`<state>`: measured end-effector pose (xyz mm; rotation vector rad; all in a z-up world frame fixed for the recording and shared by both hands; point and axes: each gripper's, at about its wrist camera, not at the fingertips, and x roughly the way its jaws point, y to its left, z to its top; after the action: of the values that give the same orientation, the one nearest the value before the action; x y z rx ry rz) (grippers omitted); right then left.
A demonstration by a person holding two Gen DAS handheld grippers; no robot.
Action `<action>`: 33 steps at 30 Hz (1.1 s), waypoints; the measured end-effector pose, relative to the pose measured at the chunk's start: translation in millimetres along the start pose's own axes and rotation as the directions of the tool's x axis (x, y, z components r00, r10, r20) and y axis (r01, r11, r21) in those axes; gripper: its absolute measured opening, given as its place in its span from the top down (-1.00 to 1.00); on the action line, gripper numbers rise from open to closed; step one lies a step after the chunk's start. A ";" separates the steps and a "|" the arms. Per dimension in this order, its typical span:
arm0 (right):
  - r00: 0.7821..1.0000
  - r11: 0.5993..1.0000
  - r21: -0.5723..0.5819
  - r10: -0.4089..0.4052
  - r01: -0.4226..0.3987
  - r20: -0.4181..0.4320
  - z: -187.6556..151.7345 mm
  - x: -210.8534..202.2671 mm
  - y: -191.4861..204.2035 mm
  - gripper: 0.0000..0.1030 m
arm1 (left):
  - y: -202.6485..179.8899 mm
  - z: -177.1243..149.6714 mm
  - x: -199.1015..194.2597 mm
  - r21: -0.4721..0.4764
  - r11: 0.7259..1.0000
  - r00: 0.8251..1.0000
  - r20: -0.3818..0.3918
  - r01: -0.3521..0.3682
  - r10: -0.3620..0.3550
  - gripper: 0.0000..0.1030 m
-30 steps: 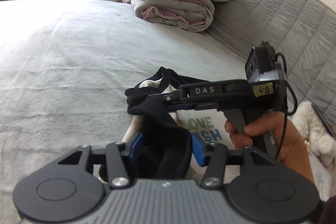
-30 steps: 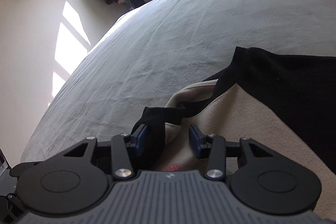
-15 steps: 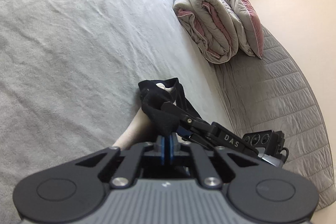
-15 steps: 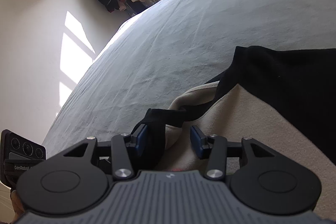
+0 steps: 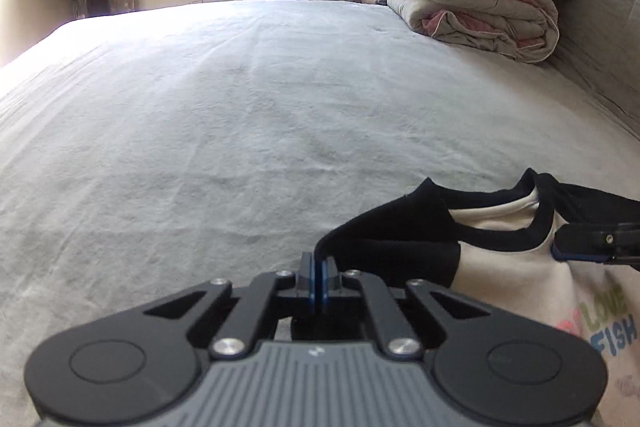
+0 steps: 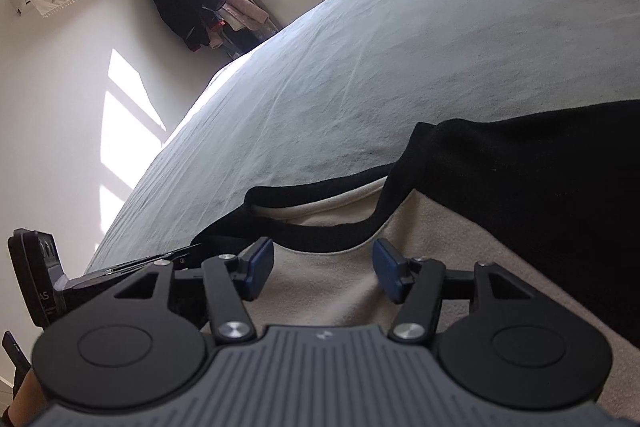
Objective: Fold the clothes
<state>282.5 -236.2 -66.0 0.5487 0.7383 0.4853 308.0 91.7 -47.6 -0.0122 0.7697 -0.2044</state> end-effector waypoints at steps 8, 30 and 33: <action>0.997 1.000 0.010 0.028 -0.029 0.075 3.7 -15.4 -2.1 -0.27 | 20.6 13.2 11.2 -0.178 0.974 0.990 0.013 0.141 -0.141 0.37; 0.933 0.848 -0.389 -0.336 0.360 0.131 39.3 29.9 -18.3 -0.22 | -33.4 23.7 28.9 0.070 0.995 0.997 -0.033 0.070 -0.067 0.98; 0.948 0.862 -0.396 -0.296 0.318 0.117 31.3 35.3 -23.2 0.18 | -42.3 24.0 18.6 0.118 0.993 0.998 0.059 0.001 -0.008 0.98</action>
<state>333.2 -242.1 -78.4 0.0429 0.6343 0.3118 330.0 45.3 -39.5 0.0914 0.6977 -0.2522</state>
